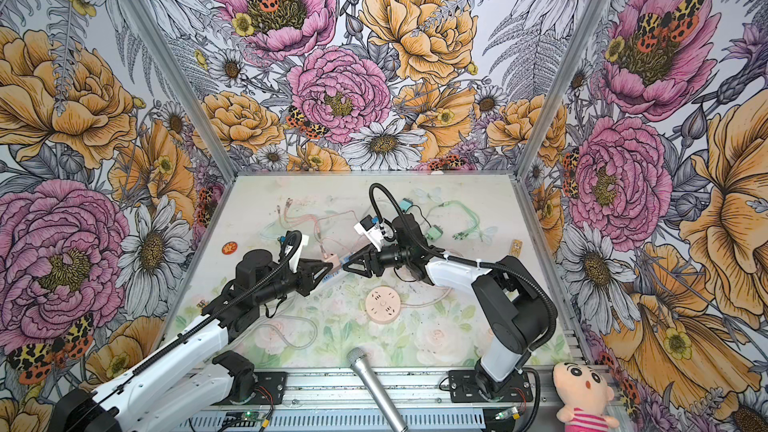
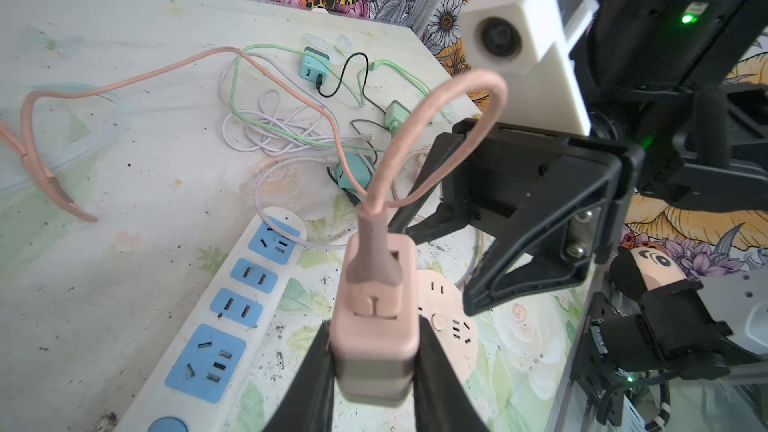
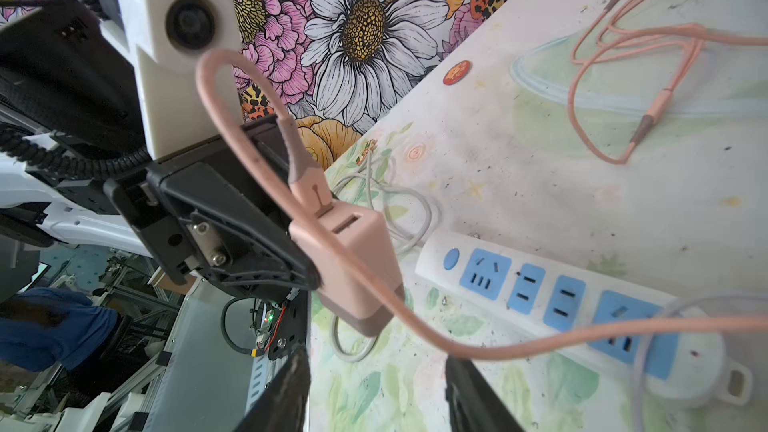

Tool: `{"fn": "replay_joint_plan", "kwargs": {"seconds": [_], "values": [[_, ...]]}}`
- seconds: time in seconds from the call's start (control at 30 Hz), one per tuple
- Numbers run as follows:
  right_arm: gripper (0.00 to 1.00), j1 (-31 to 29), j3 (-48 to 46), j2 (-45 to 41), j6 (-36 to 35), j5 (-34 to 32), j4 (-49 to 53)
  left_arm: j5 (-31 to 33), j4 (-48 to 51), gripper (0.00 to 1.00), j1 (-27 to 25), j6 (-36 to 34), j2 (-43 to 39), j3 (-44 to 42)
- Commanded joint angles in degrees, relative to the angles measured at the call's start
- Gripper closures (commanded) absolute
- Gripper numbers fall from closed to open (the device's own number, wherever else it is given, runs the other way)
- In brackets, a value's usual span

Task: Insert the plug
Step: 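Move the left gripper to the pink charger held by the right gripper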

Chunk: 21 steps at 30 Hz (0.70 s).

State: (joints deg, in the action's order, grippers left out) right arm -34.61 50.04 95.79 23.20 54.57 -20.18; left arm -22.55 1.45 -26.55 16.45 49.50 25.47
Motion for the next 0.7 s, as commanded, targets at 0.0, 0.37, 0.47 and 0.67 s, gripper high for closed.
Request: {"fn": "replay_joint_plan", "kwargs": {"seconds": [0.0,0.37,0.47,0.67], "values": [[0.46,-0.5,1.0,2.1,1.4,3.2,-8.7,-5.2,-1.6,0.98,0.5,-0.2,-0.3,1.3],[0.55,-0.4,-0.9,10.3,18.3,10.1,-36.4,-8.2,-5.3,0.97,0.8,1.4,1.5,2.1],[0.63,-0.4,-1.9,10.6,18.0,10.2,-36.5,-8.3,-5.2,0.97,1.0,1.1,1.7,2.7],[0.72,-0.4,-3.2,10.7,16.8,10.7,-34.6,-9.4,-6.1,0.96,2.2,1.3,1.6,3.3]]}}
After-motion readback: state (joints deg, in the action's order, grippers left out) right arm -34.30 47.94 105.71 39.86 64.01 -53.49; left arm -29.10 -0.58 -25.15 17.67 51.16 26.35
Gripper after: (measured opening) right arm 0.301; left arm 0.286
